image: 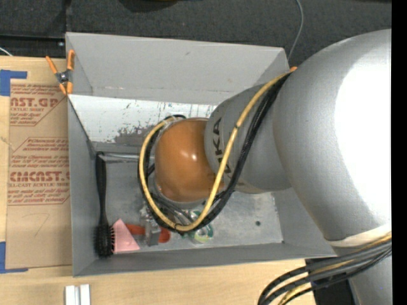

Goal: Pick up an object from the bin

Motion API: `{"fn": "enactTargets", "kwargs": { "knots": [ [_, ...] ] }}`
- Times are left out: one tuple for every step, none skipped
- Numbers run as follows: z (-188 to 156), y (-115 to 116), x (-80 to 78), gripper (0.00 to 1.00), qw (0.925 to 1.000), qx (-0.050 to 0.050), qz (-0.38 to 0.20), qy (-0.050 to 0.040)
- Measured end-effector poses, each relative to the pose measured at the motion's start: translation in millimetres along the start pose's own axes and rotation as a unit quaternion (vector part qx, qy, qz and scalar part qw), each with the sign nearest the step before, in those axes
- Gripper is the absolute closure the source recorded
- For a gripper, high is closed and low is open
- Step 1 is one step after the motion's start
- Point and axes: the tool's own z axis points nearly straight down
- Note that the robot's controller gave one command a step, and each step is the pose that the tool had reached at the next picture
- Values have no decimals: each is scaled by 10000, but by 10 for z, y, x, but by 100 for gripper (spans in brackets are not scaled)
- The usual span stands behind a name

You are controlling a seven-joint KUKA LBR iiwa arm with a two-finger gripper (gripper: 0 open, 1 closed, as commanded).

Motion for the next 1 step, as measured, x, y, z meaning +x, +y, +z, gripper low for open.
{"fn": "enactTargets", "kwargs": {
  "knots": [
    [-322,5,-29,100,10000,-7,0,-56]
  ]
}}
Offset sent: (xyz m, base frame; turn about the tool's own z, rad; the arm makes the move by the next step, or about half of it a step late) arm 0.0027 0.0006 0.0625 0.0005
